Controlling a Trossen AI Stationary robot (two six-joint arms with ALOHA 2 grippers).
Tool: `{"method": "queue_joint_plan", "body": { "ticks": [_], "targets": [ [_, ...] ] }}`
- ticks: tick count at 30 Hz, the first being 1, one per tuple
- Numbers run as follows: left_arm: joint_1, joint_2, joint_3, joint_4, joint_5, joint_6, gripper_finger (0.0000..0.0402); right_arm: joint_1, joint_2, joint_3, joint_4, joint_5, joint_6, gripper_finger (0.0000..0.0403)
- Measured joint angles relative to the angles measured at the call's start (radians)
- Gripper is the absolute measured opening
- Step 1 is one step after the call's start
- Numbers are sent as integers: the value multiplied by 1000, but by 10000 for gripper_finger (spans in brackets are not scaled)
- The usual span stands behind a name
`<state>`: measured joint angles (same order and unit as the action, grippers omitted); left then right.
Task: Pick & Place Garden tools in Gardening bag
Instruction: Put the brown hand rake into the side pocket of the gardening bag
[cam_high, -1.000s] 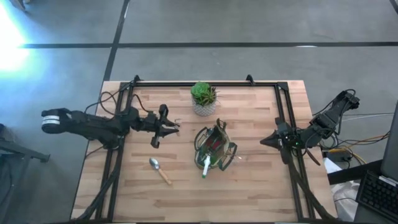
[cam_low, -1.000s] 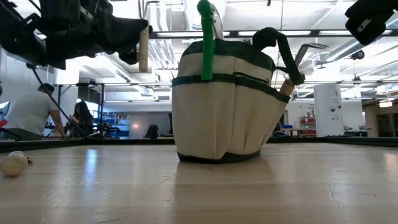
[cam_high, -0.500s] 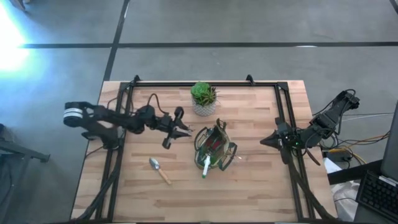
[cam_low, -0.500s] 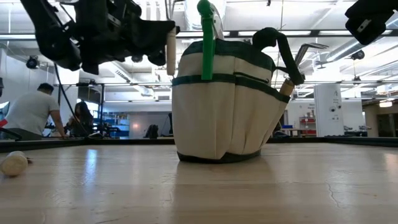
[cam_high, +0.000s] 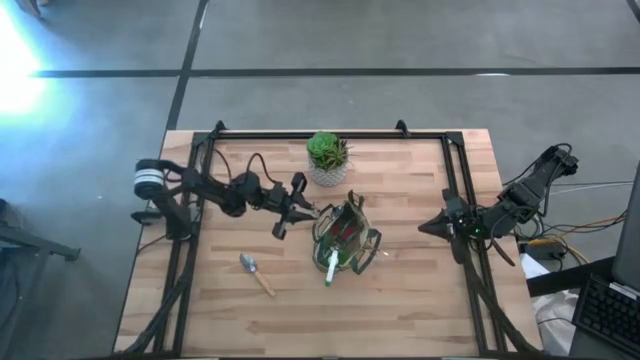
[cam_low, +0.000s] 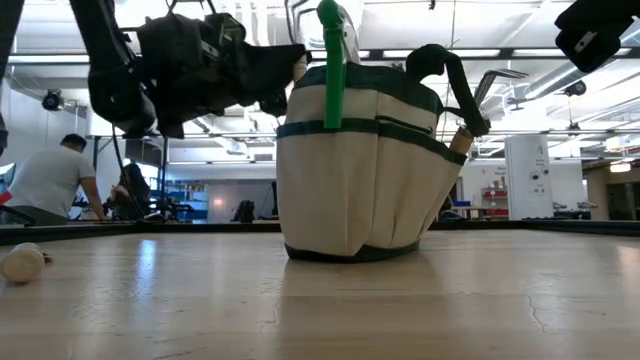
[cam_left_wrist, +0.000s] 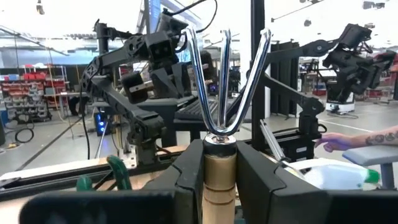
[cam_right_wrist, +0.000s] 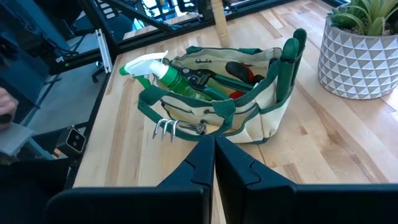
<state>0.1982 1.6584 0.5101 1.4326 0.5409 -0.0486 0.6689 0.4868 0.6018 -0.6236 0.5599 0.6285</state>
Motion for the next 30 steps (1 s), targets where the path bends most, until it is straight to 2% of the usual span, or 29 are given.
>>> {"method": "queue_joint_plan", "body": {
  "ticks": [20,30],
  "targets": [
    [4,51,28,19,0,-39,68,0,0,0,0,0,0,8],
    [2,140,33,122,1,-108,68,0,0,0,0,0,0,8]
  ]
}}
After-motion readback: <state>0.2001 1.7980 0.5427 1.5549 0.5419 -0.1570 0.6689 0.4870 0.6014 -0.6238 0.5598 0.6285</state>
